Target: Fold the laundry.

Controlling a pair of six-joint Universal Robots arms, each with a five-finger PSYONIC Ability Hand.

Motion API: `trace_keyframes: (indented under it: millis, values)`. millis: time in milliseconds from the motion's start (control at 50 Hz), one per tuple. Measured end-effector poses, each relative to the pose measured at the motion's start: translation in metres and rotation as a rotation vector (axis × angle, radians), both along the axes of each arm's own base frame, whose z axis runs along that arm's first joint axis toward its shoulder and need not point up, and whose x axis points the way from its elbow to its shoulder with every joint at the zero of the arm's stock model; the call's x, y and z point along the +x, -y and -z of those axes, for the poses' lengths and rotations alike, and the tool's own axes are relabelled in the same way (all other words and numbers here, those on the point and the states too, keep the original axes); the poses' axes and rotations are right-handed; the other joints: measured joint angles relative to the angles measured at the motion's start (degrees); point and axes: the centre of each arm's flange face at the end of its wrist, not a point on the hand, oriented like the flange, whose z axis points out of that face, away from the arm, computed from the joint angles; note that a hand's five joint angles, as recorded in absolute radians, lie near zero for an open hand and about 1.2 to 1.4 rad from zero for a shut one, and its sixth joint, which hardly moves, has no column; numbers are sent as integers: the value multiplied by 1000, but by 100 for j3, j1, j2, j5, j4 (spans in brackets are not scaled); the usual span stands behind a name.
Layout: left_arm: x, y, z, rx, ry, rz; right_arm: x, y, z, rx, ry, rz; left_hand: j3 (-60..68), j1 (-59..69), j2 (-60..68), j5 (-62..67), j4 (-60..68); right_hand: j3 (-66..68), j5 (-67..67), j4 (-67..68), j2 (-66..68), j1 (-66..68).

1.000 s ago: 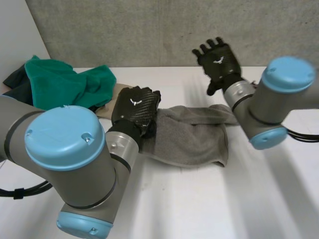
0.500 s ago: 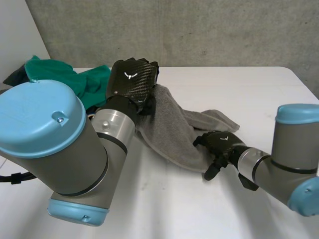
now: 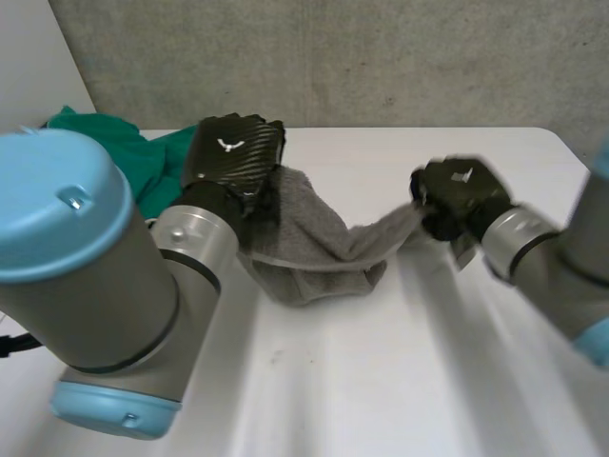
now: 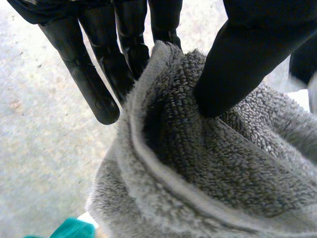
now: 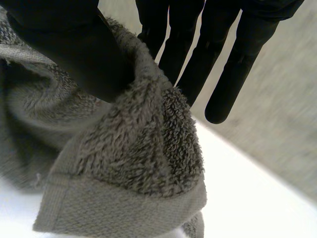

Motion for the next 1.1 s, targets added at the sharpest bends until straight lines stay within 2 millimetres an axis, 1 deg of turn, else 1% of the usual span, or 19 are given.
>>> trace_keyframes:
  millis: [80,140,240,320,340,380,440,500,520,600,680,760,880,960,980,1020,1040,1080,1100]
  values:
    - [13,6,1,41,35,-34,-16,-11,-39,-77,-112,7,0,0,0,0,0,0,0,0,0,0]
    - [21,11,9,88,73,-58,-27,-19,-51,-94,-240,1,0,0,0,0,0,0,0,1,0,0]
    - [22,23,31,160,130,-75,-33,-20,-49,-84,-376,-20,0,0,1,0,1,0,8,5,0,0]
    - [12,42,40,156,128,-83,-27,1,-37,-85,-383,-18,0,0,7,0,1,8,43,18,0,0]
    - [5,53,37,127,105,-88,-22,15,-33,-104,-359,-3,0,0,7,0,1,8,57,19,0,0]
    - [-1,66,32,87,73,-93,-18,29,-33,-138,-325,20,0,0,7,0,1,14,67,20,0,0]
    - [-12,102,5,-67,-38,-112,-8,68,-47,-295,-195,108,0,0,8,0,2,26,67,20,0,0]
    - [-13,119,-14,-167,-93,-122,-4,84,-62,-403,-115,153,0,0,7,0,2,26,67,21,0,0]
    - [-12,134,-38,-292,-145,-125,-1,98,-85,-550,-10,199,0,0,8,0,2,27,67,21,0,0]
    - [-12,141,-75,-494,-200,-104,0,106,-123,-766,135,238,0,0,8,0,2,28,67,21,0,0]
    - [-13,129,-90,-579,-212,-79,2,102,-133,-826,174,228,0,0,8,17,2,29,119,21,0,0]
    - [-10,119,-78,-547,-192,-93,4,96,-115,-749,137,195,0,0,7,143,2,29,119,21,0,0]
    - [-1,111,-19,-372,-95,-139,6,85,-55,-502,29,135,-525,-177,-588,-97,-542,33,119,21,0,0]
    - [5,104,36,-230,2,-147,7,75,-10,-336,-40,107,-1934,-1523,-1961,-1495,-2000,33,119,21,0,0]
    - [5,104,36,-230,2,-147,7,75,-10,-336,-40,107,-1934,-1523,-1961,-1495,-2000,33,119,21,0,0]
    - [11,96,74,-130,75,-144,4,68,21,-230,-93,97,-3068,-2606,-3103,-2632,-3110,33,119,22,0,0]
    - [11,96,74,-130,75,-144,4,68,21,-230,-93,97,-3068,-2606,-3103,-2632,-3110,33,119,22,0,0]
    - [17,86,101,-42,140,-136,1,62,43,-153,-142,90,-4413,-3996,-4456,-4040,-4510,33,119,21,0,0]
    - [19,84,105,-26,151,-134,0,60,47,-140,-152,88,-4413,-3996,-4456,-4040,-4510,33,119,22,0,0]
